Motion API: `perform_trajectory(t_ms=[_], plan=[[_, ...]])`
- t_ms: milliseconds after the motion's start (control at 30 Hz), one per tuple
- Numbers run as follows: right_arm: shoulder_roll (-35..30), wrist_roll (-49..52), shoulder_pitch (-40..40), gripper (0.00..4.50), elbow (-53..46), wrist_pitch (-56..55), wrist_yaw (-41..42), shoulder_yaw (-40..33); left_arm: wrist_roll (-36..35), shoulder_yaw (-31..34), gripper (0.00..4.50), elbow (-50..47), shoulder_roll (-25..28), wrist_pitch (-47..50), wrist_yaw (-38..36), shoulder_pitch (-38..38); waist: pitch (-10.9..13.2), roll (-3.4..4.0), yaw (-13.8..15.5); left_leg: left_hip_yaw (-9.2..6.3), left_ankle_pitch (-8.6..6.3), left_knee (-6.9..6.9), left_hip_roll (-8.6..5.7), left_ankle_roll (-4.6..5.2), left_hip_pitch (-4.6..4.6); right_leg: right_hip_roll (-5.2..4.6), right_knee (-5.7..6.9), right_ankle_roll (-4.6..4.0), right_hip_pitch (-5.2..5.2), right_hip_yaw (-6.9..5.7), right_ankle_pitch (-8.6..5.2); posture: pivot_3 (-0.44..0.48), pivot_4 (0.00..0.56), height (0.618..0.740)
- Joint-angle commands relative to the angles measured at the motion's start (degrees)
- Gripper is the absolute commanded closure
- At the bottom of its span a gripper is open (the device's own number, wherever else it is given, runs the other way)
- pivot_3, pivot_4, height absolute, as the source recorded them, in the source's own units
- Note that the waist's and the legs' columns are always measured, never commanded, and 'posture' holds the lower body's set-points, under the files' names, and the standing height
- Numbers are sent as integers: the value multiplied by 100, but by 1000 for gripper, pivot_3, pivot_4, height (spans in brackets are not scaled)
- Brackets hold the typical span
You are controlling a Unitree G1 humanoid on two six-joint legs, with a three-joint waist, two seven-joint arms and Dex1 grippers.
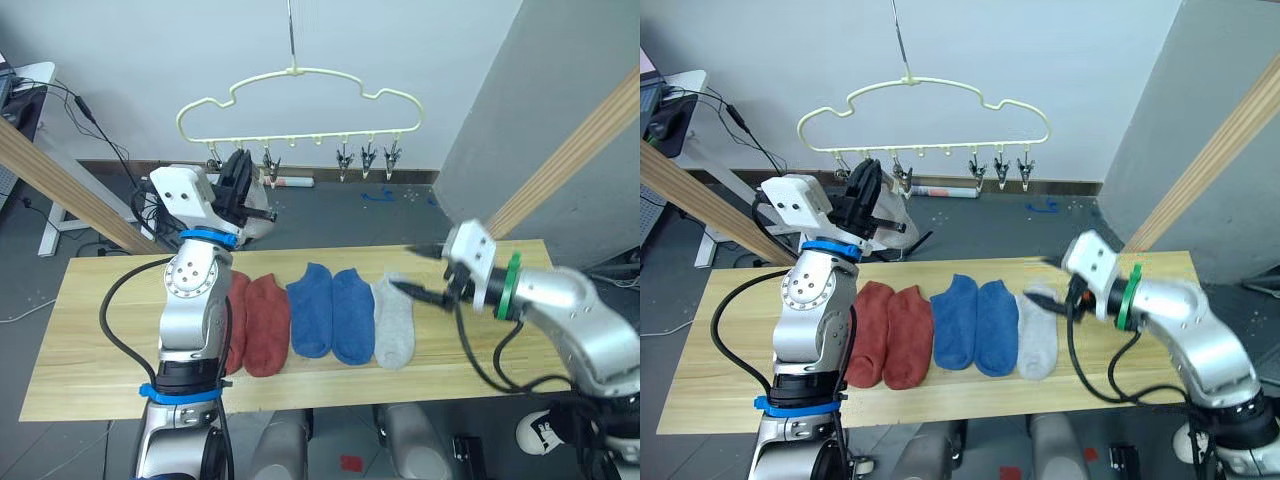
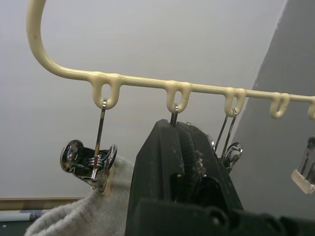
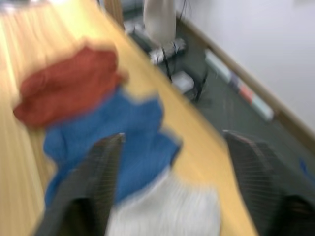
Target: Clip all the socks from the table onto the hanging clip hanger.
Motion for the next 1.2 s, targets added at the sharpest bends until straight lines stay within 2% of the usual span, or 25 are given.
perform_trajectory(t_ms=[33,267,633,733,1067,1100,1200], plan=[[168,-757,65,107,453,-469,-665,140,-71,68,4500,-225,77,75,-73,55,0,0,-11,6,1,7,1,1,2,0,7,5,-1,2,3,-98,349,740],[787,-1370,-282,107,1959,-930,-964,587,-134,68,4500,-237,142,197,-164,57,2,-2,-21,4,3,54,4,5,2,10,31,11,4,5,23,-91,348,740],[1589,-1490,-686,107,3440,-952,-1019,527,-203,103,4500,-297,256,359,-242,93,2,-2,-12,8,5,55,1,7,-1,8,24,12,3,8,28,-68,359,740],[1592,-1607,-721,684,3716,-820,-968,579,-246,80,4500,-304,287,435,-292,111,2,-2,-16,8,5,55,3,8,2,8,27,12,3,9,29,-67,364,740],[1419,-1739,-637,4229,3292,-764,-853,678,-554,104,4500,-330,362,759,-580,94,2,-1,-5,3,5,57,3,9,5,9,31,14,8,6,31,-70,369,740],[1323,-1754,-650,4482,3134,-791,-789,667,-623,106,4500,-345,391,819,-648,82,2,-1,-4,3,5,57,2,9,4,9,31,14,7,6,31,-70,369,740],[1024,-1699,-762,4482,2523,-736,-493,603,-882,153,4500,-387,500,1053,-878,29,4,0,-12,5,5,57,0,9,1,9,28,14,5,8,31,-73,370,740]])
